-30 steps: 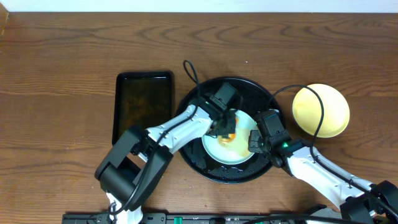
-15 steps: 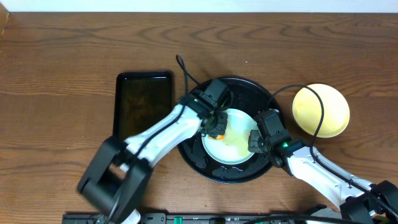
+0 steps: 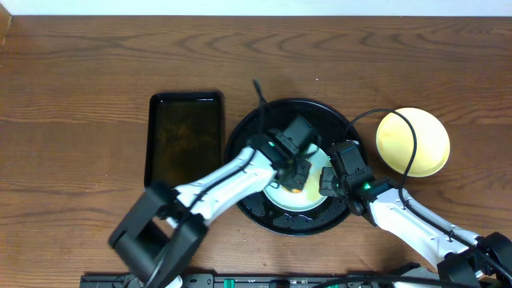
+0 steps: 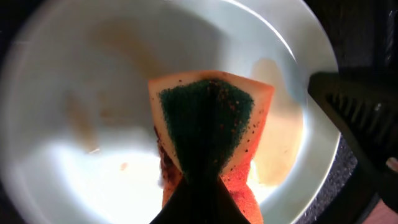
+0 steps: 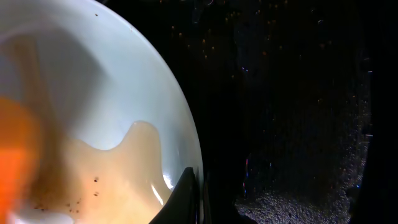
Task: Clean dirty plates on tray and stack at the side
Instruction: 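Scrub the green plate with the sponge while right gripper holds the rim, then return the sponge to the black water tray and release it with left gripper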
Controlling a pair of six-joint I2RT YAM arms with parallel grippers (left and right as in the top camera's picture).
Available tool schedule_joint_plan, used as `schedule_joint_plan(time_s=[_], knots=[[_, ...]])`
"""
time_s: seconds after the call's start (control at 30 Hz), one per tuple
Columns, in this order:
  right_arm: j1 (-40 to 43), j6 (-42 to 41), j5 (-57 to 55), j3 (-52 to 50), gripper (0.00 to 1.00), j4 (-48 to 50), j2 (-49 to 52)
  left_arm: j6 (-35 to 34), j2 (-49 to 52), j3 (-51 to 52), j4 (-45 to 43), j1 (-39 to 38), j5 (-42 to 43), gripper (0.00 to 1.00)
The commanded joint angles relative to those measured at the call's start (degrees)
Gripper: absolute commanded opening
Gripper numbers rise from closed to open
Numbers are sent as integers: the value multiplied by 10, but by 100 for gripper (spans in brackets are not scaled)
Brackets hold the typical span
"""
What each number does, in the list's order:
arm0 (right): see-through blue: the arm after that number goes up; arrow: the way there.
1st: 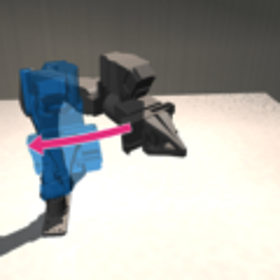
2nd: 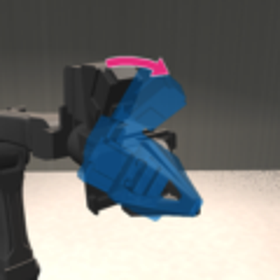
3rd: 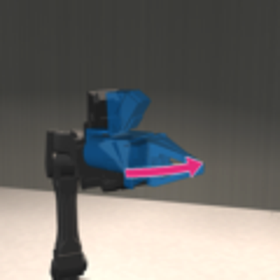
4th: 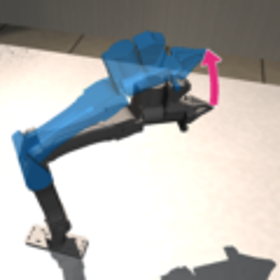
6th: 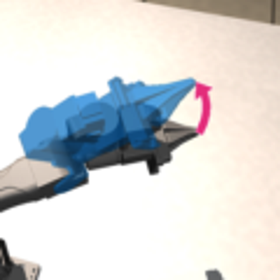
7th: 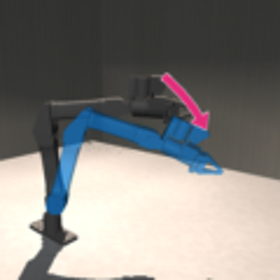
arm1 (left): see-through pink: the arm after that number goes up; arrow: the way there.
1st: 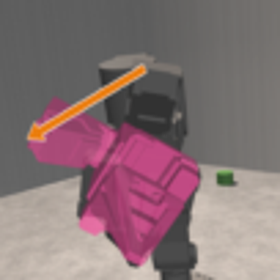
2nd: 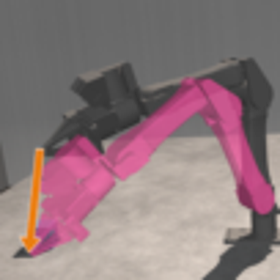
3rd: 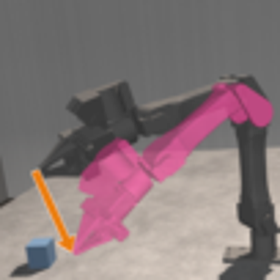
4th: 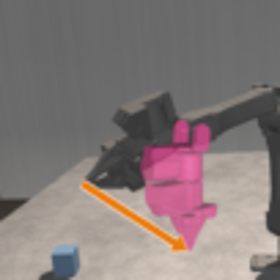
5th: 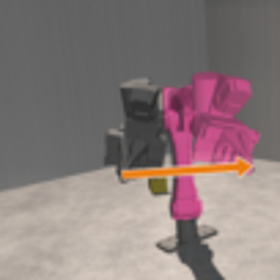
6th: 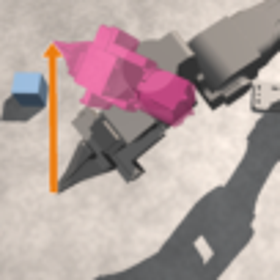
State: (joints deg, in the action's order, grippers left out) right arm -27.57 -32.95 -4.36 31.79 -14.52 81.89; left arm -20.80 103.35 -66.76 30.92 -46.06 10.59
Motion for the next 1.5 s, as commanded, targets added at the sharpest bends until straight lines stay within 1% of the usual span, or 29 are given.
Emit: schedule_joint_plan(time_s=[0.0, 0.07, 0.13, 0.3, 0.33, 0.37, 0.5, 0.6, 0.73, 0.83, 0.93, 1.0, 1.07, 1.3, 1.37, 1.47], knots=[[-2, -2, 2, -16, 1, -16, 21, -23, 35, 1, -17, -20, 4, 7], [-3, -2, 2, -16, 1, -16, 21, -30, 53, 1, -30, -27, 3, 7], [-2, -2, 2, -16, 1, -16, 21, -30, 60, 1, -32, -26, -17, 7], [-2, -2, 2, -16, 1, -16, 21, -31, 63, 1, -23, -3, -209, 7], [-2, -2, 2, -16, 1, -16, 21, -30, 63, 1, -23, 12, -242, 8], [-3, -2, 2, -16, 1, -16, 21, -30, 63, 1, -23, 21, -252, 7], [-3, -2, 2, -16, 1, -16, 21, -25, 60, 1, -19, 49, -243, 7], [-2, -2, 2, -16, 1, -16, 21, 7, 33, -2, -9, 50, -187, 7], [-2, -2, 2, -16, 2, -17, 21, 6, -42, -5, 32, 43, -129, 7], [-2, -2, 2, -16, 2, -18, 21, 6, -97, -5, 57, 46, -133, 7], [-2, -2, 2, -16, 2, -18, 21, 6, -141, -5, 77, 63, -159, 7], [-2, -2, 2, -16, 2, -18, 21, 6, -161, -5, 87, 83, -177, 7], [-2, -2, 2, -16, 2, -18, 21, 6, -169, -5, 92, 105, -177, 7], [-3, -2, 2, -16, 4, -18, 21, 6, -169, -5, 106, 237, -170, 8], [-3, -2, 2, -16, 4, -18, 21, 10, -168, -4, 106, 273, -153, 7], [-3, -2, 2, -16, 4, -18, 21, 33, -160, 0, 102, 321, -98, 8]])
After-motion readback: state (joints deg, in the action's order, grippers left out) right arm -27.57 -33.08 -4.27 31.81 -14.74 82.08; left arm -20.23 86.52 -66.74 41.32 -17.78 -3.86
